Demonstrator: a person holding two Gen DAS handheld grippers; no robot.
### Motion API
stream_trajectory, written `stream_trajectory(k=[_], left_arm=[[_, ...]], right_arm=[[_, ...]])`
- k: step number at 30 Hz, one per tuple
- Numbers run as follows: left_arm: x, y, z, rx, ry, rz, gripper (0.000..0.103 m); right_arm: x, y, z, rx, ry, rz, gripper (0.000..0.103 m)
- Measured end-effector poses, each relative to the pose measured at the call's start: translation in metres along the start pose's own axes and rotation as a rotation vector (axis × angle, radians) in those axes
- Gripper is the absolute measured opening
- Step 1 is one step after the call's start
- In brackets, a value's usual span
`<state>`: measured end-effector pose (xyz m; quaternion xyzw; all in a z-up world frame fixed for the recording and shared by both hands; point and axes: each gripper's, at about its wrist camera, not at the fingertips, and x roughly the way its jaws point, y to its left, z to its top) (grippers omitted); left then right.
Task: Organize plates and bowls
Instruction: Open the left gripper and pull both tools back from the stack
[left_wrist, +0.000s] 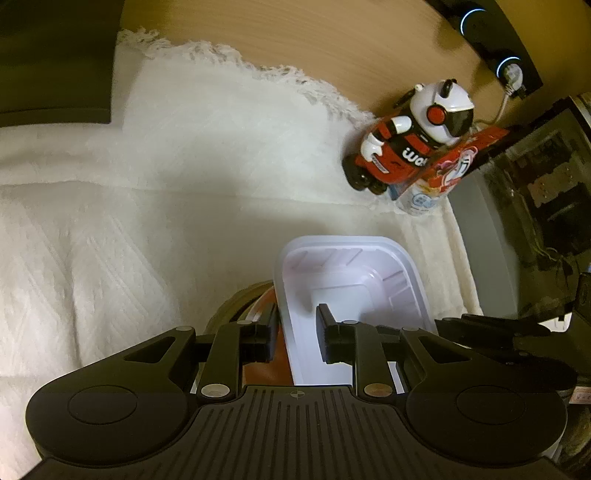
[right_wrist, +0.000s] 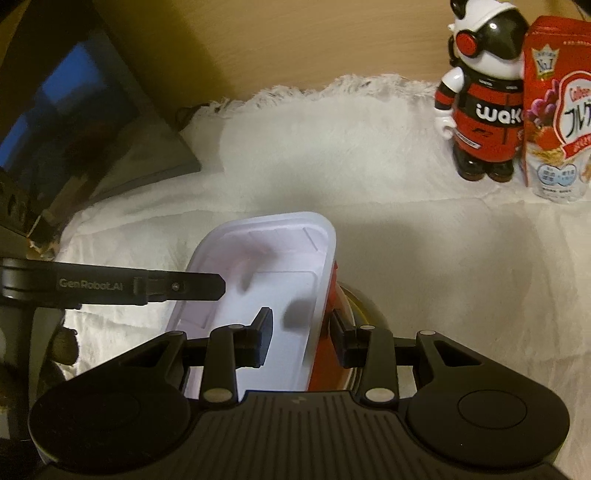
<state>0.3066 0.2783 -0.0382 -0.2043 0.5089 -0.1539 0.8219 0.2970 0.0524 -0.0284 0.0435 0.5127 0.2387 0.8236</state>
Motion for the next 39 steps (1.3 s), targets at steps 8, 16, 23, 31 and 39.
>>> stream_trajectory(k=[8,16,23,31,39], left_arm=[[-0.009,0.007,0.002,0.022,-0.003,0.006,0.024],[-0.030,0.022,-0.012,-0.028,-0.076,0.024,0.024],[-0.068,0.020,-0.042,-0.087,-0.260,0.050,0.024],[-0.116,-0.007,-0.118,-0.045,-0.490,0.164,0.022],[-0.090,-0.059,-0.236,0.043,-0.583,0.232,0.015]], right_arm=[[-0.008,0.000,-0.003,0.029,-0.058,0.002,0.037],[-0.018,-0.006,-0.012,0.022,-0.106,0.015,0.039],[-0.052,-0.019,-0.032,0.028,-0.223,0.013,0.039],[-0.111,-0.019,-0.089,0.066,-0.325,-0.016,0.046],[-0.121,-0.007,-0.180,-0.004,-0.304,0.002,0.047]])
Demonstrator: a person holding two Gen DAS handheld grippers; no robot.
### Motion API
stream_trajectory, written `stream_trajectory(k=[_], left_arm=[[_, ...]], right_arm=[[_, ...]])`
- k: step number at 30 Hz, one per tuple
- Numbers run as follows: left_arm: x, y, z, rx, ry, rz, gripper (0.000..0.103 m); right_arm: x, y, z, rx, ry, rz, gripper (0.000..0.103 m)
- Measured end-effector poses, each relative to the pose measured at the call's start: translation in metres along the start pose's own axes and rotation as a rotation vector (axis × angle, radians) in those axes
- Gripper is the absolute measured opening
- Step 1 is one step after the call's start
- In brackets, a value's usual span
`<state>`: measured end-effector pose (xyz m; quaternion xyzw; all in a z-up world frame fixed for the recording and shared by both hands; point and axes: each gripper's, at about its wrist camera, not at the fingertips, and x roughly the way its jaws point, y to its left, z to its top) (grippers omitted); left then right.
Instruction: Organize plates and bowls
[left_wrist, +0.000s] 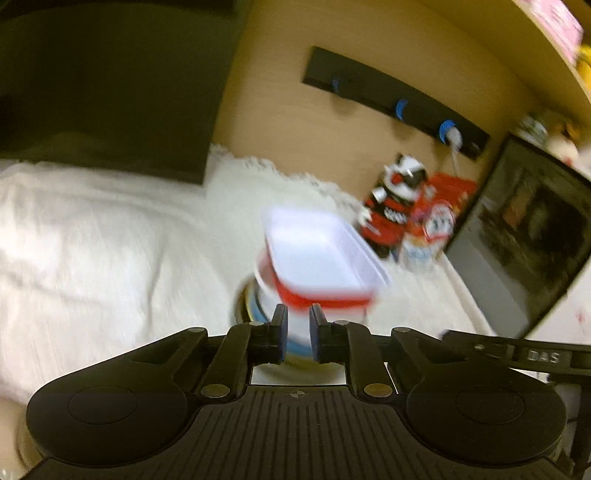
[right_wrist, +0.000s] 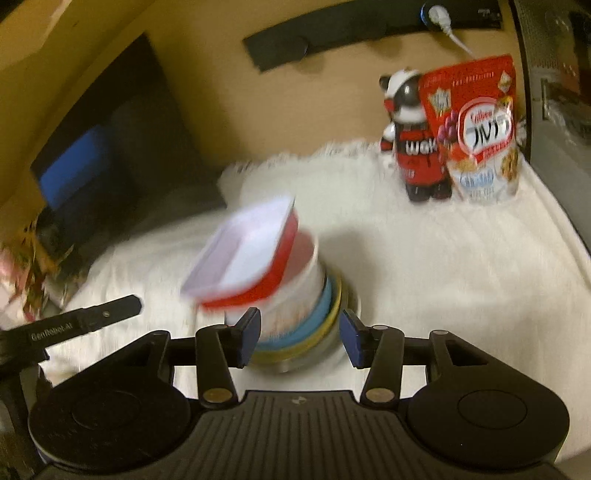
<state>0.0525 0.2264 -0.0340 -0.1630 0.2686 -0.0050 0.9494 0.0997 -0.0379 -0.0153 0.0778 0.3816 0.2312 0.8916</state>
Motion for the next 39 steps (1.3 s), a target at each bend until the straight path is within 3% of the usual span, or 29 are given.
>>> stream_trajectory(k=[6,9,15,19,39], left_arm=[[-0.025,-0.040,-0.058,0.049,0.026,0.198,0.015],[-0.038,-0.052,-0.078,0.088,-0.009,0.236,0.015],[-0.051,-0.069,-0.102,0.163,-0.041,0.223,0.015],[-0.049,-0.065,-0.111,0.136,0.008,0.213,0.015],[-0.061,-0.055,-0.119,0.105,-0.007,0.170,0.015]], right_arm=[[-0.018,0.009,-0.055,-0.091,0.010,-0.044,0.047],[-0.034,0.014,-0.076,-0.138,-0.033,-0.080,0.047],[-0.044,0.012,-0.100,-0.131,-0.076,-0.118,0.049],[-0.046,0.017,-0.109,-0.144,-0.066,-0.124,0.049],[-0.051,0.034,-0.124,-0.170,-0.052,-0.095,0.049]])
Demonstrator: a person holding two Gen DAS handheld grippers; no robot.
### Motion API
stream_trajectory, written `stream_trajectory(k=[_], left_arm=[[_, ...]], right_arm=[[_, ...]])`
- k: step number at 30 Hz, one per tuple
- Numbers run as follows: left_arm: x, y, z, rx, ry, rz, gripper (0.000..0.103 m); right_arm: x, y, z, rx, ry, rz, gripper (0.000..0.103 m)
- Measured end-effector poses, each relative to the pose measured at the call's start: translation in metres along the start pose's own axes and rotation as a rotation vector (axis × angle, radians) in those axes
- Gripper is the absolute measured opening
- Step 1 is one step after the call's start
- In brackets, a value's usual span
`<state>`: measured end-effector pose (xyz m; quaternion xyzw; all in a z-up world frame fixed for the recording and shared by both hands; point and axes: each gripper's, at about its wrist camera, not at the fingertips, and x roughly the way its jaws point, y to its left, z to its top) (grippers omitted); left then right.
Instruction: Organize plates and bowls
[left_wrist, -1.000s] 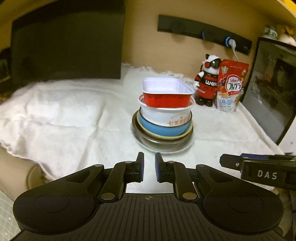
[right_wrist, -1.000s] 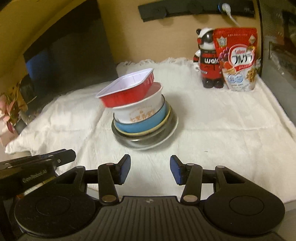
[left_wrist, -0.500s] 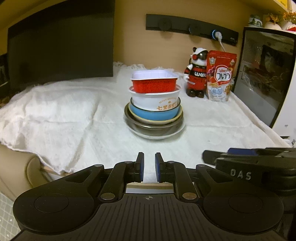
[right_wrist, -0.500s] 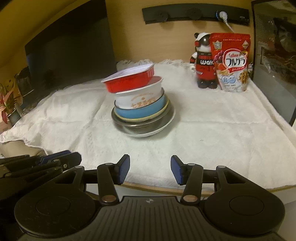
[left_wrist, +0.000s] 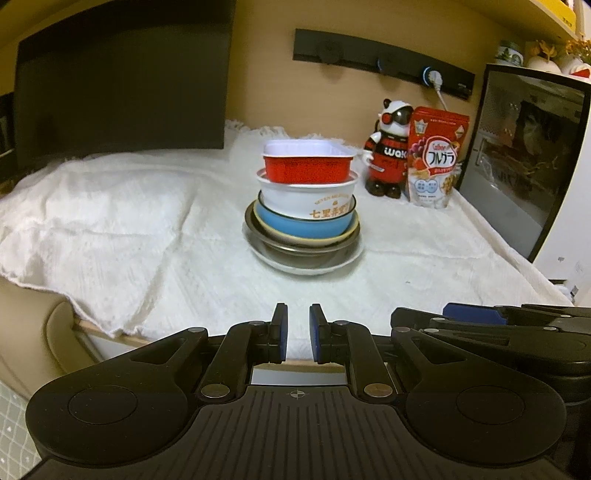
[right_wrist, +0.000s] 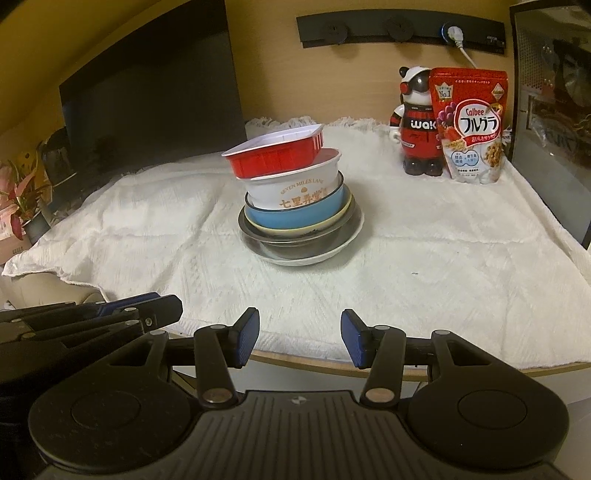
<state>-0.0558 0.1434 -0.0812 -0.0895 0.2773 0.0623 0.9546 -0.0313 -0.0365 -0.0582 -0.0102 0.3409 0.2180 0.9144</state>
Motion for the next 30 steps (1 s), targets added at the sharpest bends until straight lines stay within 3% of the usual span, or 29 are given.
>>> stream_trajectory(k=[30], left_arm=[[0.011,-0.006,0.005,0.010,0.017,-0.008,0.015]], right_arm=[[0.006,-0.011,0.004,0.019,0.003,-0.012,0.049]])
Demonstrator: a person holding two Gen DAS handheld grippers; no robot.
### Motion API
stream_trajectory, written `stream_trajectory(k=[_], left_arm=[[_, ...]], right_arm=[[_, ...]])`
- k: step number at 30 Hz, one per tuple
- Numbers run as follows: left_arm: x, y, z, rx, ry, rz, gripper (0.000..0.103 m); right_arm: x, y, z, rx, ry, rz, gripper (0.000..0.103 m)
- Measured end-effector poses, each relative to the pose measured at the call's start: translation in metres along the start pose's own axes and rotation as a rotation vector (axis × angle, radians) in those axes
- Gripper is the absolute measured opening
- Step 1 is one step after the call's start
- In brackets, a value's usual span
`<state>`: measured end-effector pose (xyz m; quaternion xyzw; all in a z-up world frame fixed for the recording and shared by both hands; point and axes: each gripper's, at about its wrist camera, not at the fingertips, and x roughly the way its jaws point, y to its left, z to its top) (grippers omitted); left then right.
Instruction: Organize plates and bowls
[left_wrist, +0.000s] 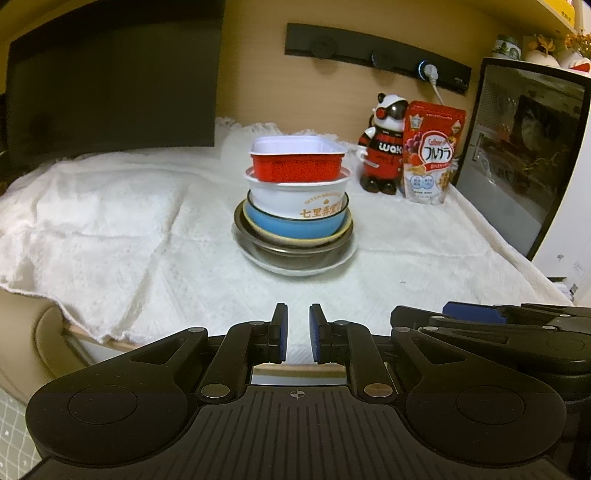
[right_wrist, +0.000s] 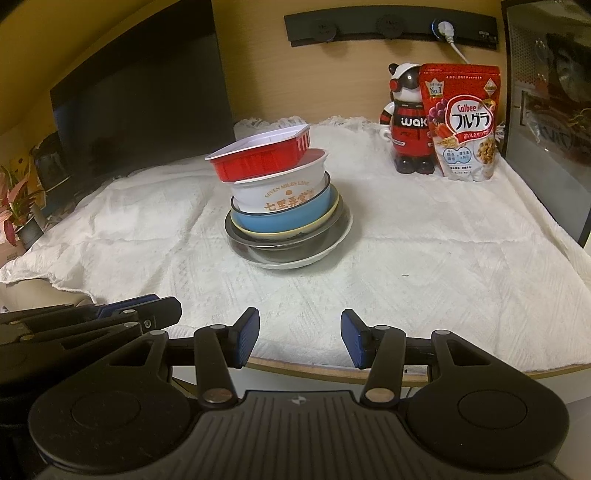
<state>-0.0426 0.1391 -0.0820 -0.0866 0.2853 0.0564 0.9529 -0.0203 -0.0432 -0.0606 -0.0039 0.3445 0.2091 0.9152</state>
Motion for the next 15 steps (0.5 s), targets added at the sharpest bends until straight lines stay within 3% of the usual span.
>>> stream_trajectory(k=[15], left_arm=[[0.005,0.011,0.001,-0.019,0.011,-0.008,0.015]], right_arm=[[0.008,0.009,0.001,-0.009,0.011,-0.033,0.049]])
